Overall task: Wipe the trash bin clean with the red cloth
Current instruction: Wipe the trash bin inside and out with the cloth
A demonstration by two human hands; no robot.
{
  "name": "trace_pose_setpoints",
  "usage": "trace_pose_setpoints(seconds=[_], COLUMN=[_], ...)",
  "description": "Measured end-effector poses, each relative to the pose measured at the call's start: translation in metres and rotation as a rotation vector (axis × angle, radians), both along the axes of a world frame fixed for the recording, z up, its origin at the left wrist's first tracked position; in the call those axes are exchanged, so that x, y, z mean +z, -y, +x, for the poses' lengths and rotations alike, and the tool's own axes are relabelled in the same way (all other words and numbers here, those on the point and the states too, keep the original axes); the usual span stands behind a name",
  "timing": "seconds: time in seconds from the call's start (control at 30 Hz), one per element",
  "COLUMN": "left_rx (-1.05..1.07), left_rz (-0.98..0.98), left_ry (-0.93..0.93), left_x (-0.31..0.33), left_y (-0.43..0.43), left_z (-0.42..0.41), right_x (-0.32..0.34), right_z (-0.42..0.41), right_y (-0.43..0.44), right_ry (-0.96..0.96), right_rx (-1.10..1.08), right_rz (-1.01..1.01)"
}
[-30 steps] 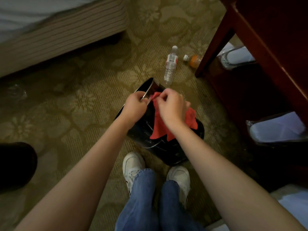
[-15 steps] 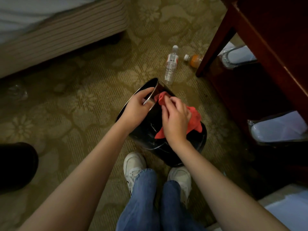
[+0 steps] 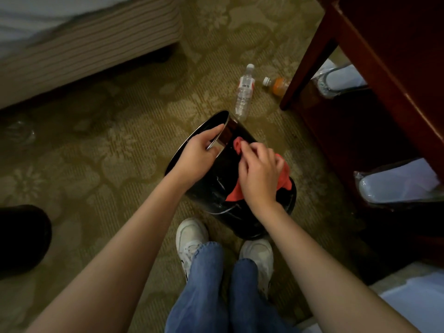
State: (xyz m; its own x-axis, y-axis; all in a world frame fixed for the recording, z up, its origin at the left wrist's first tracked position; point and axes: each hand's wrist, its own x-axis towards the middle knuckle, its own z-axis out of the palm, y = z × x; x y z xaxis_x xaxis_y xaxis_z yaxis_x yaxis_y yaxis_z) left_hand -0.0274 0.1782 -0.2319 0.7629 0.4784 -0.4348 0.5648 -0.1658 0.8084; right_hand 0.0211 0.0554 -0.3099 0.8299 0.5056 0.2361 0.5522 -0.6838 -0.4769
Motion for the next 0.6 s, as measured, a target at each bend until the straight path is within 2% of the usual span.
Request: trace_pose_setpoints(seconds=[0.07,0.23,0.43,0.6], left_rx=[-0.017,0.01,-0.008,-0.006], left_rz=[0.01,0.054,0.051,0.107], left_ry=[-0.009,-0.014,0.002,0.028], left_x=[-0.001,-0.002,-0.005,-0.009], left_y=[0.0,-0.004,0.0,-0.006], left_z=[0.0,-0.003,0.002,0.0], right_x=[-0.001,-0.003,0.002,0.0], right_z=[-0.003,-0.016,-0.002,-0.028], right_y=[0.0,0.008,-0.005,0.008], right_ry=[-0.015,0.009,-0.027,-0.038], right_rx=[0.014,0.203,0.002,0.216], right_rz=[0.03,0.048,0.044,0.031])
